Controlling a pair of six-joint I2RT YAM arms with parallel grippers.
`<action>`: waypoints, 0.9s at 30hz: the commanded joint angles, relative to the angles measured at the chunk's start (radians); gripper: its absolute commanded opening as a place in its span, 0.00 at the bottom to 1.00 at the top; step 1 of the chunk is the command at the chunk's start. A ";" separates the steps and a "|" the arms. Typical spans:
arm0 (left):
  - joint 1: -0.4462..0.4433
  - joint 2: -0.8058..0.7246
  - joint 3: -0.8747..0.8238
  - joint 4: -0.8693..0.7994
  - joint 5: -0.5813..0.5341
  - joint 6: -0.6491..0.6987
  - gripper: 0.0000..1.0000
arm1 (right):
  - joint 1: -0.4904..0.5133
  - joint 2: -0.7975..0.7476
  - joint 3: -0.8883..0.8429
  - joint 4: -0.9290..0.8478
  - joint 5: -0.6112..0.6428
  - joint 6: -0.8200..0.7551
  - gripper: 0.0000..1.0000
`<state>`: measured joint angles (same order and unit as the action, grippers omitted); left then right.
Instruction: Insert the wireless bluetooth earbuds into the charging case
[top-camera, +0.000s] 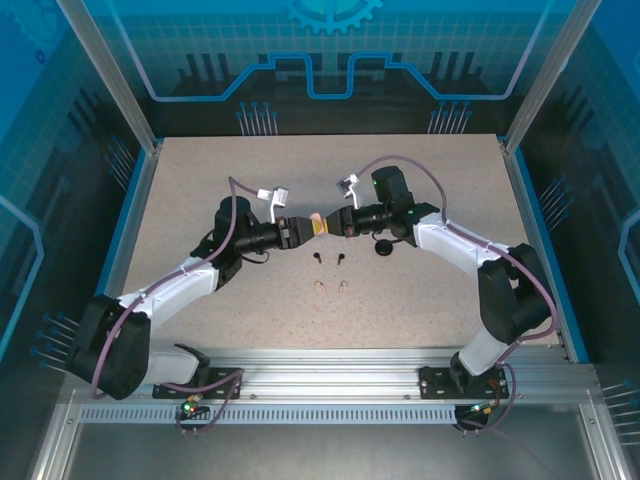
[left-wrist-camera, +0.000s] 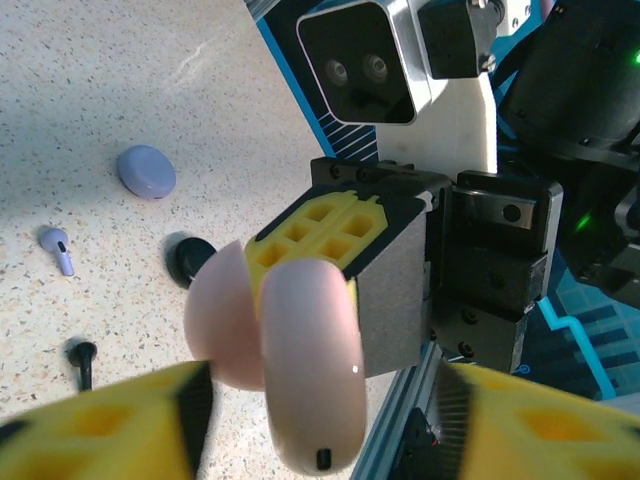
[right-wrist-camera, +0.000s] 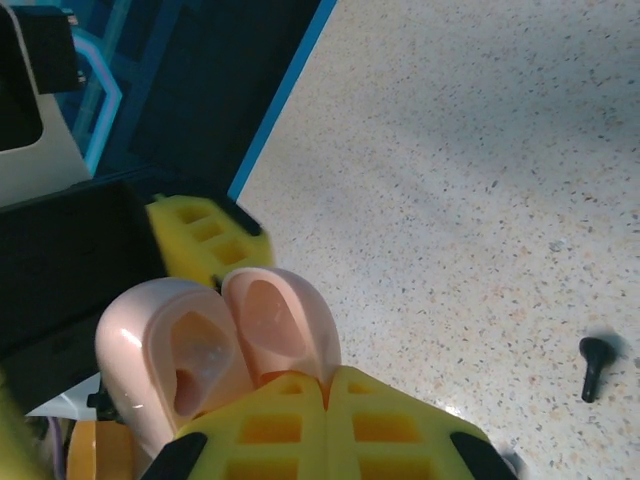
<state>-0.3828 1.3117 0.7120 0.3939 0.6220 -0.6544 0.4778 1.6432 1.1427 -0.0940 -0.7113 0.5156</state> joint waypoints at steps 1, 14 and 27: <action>-0.006 -0.007 0.073 -0.096 -0.016 0.039 0.86 | 0.004 0.021 0.093 -0.221 0.122 -0.106 0.00; 0.089 0.134 0.425 -0.596 0.157 0.409 0.99 | -0.042 0.076 0.333 -0.662 0.441 -0.557 0.00; 0.085 0.391 0.718 -0.977 0.347 0.671 0.70 | -0.032 0.071 0.401 -0.718 0.342 -0.695 0.00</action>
<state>-0.2966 1.6829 1.3823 -0.4778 0.8688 -0.0532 0.4381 1.7081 1.5124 -0.7742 -0.3294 -0.1444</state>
